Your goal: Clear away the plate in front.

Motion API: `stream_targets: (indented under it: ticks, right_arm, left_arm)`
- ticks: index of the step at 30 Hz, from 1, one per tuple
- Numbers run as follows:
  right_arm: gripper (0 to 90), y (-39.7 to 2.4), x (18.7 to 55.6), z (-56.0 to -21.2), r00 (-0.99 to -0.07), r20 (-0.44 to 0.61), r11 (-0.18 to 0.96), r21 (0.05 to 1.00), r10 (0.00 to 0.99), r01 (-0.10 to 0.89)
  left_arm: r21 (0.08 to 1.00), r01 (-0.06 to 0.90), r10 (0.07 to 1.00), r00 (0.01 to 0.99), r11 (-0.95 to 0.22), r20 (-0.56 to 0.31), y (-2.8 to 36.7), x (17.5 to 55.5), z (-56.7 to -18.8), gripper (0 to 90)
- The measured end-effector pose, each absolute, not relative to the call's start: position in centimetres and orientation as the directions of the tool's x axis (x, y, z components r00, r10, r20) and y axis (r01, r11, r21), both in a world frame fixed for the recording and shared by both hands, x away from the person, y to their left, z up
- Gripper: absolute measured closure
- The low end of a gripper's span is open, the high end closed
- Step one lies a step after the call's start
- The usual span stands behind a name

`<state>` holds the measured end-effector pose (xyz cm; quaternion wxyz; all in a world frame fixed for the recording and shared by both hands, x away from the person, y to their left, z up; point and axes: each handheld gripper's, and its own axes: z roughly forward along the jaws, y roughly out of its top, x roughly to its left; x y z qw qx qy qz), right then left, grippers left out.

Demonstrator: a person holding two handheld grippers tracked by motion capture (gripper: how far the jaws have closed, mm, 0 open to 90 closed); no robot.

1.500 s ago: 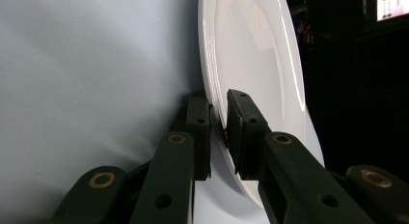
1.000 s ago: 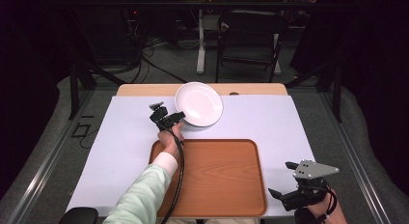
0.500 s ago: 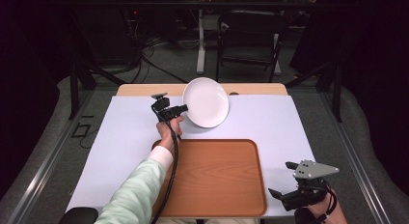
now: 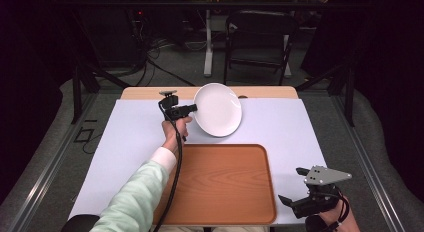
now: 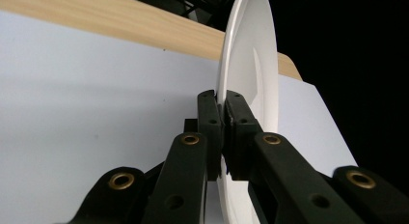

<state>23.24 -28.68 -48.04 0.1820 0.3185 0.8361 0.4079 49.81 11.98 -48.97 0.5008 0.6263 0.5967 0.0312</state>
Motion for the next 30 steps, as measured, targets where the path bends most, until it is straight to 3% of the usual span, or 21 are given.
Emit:
stream_targets:
  ticks: [23, 30]
  right_arm:
    - [0.0, -28.6, 23.5, -48.1, -0.731, -0.029, 0.469, 0.784, 0.682, 0.407]
    - [0.0, -28.5, 24.5, -48.2, -0.702, 0.044, 0.439, 0.752, 0.711, 0.492]
  left_arm:
    - [0.752, 0.656, 0.785, 0.432, 0.064, -0.444, 14.0, 48.3, -43.6, 87.2]
    - [0.758, 0.652, 0.761, 0.480, 0.024, -0.437, 14.1, 47.3, -42.4, 87.3]
